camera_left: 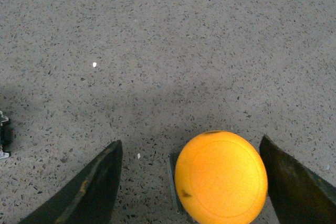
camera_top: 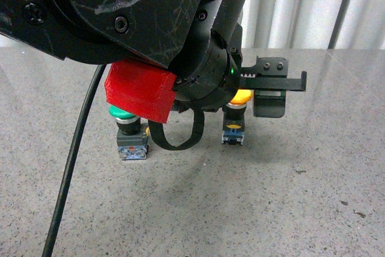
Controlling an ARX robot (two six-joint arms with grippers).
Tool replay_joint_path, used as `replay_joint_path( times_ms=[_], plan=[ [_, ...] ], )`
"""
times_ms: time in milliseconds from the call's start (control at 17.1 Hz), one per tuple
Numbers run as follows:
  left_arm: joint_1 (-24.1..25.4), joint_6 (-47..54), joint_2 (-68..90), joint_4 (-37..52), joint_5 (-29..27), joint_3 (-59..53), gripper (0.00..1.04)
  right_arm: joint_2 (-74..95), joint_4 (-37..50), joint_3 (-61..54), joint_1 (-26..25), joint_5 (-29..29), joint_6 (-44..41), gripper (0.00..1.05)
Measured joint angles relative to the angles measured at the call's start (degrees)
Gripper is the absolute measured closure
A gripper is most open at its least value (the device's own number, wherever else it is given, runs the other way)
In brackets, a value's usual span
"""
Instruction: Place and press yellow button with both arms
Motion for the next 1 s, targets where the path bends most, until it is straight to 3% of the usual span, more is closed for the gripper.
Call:
replay_joint_path(
  times_ms=[117, 176, 469, 820, 879, 996],
  plan=[
    [0.57, 0.17, -0.61, 0.39, -0.02, 0.0, 0.07, 0.0, 0.0, 0.0, 0.0, 0.0, 0.0, 0.07],
    [0.72, 0.57, -1.42, 0.9, -0.09, 0.0, 0.05, 0.0, 0.0, 0.0, 0.0, 0.0, 0.0, 0.07],
    [4.24, 4.61, -14.19, 6.99, -0.55, -3.17, 0.07, 0.0, 0.0, 0.0, 0.0, 0.0, 0.0, 0.07],
    [12.07, 18.43, -41.33, 11.34, -8.94, -19.96, 0.07, 0.0, 0.02, 0.0, 0.0, 0.0, 0.0, 0.07],
    [13.46, 19.21, -46.05, 12.66, -9.44, -24.57, 0.09, 0.0, 0.02, 0.0, 0.0, 0.0, 0.0, 0.07],
    [19.87, 17.53, -58.01, 18.58, -3.76, -38.38, 0.32, 0.0, -0.02, 0.0, 0.0, 0.02, 0.0, 0.07]
  ],
)
